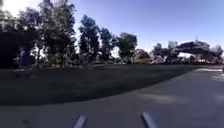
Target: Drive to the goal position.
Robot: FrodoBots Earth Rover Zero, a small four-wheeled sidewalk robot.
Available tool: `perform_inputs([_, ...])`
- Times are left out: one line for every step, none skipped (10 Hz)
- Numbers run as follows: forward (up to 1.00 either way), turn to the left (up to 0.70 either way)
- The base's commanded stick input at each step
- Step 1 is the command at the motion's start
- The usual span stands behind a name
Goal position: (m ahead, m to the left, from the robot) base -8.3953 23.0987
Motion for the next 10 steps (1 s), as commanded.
perform_inputs([0.0,0.99])
perform_inputs([0.0,0.99])
perform_inputs([0.0,0.99])
perform_inputs([0.0,0.99])
perform_inputs([0.0,0.99])
perform_inputs([0.0,0.99])
perform_inputs([0.0,0.99])
perform_inputs([0.0,0.99])
perform_inputs([0.0,0.99])
perform_inputs([0.0,0.99])
